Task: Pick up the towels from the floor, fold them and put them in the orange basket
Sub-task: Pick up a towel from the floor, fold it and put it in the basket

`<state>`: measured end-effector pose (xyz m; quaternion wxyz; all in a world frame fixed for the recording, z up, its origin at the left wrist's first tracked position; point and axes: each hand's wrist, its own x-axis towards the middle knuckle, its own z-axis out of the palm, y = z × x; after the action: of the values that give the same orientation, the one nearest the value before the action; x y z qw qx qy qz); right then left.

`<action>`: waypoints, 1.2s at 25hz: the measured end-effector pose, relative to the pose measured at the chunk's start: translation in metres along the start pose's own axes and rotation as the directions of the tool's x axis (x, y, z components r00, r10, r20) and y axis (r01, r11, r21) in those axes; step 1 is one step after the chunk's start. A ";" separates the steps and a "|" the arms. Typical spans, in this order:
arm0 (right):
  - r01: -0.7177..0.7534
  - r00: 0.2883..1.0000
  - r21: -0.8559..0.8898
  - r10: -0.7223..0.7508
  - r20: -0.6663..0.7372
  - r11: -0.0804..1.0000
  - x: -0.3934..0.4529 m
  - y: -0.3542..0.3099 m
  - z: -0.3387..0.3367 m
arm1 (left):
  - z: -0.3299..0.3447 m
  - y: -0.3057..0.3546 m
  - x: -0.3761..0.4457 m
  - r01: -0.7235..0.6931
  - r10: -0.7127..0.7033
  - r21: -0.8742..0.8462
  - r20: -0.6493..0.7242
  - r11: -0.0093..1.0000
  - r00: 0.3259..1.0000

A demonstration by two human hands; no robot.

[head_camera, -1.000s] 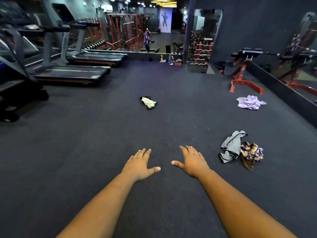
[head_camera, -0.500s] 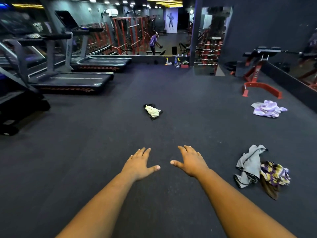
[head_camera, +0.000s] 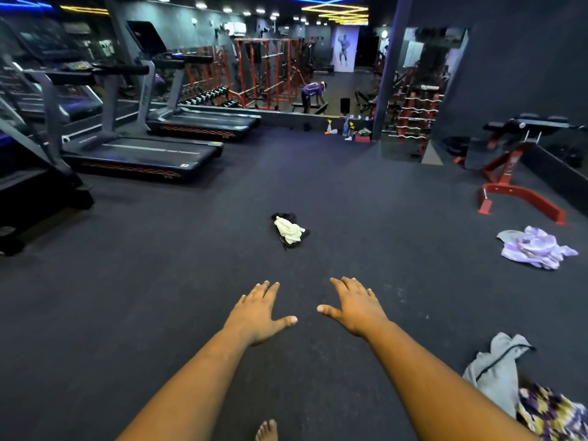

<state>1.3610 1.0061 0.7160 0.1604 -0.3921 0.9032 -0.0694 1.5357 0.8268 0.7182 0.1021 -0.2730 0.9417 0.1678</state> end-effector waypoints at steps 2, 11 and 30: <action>-0.002 1.000 -0.016 0.002 0.002 1.000 0.052 0.001 -0.008 | -0.011 -0.013 0.051 0.004 -0.004 0.006 -0.007 1.000 1.000; -0.026 1.000 -0.012 0.026 0.010 1.000 0.264 -0.015 -0.060 | -0.086 -0.077 0.263 -0.043 0.043 0.041 0.010 0.998 0.999; 0.052 0.990 0.003 -0.052 0.129 0.999 0.692 0.049 -0.128 | -0.173 -0.106 0.665 0.042 -0.041 -0.003 0.085 0.999 0.996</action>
<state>0.8399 0.5343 0.6614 0.2166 -0.4191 0.8804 -0.0476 1.0245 0.3597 0.6613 0.1449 -0.2853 0.9303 0.1792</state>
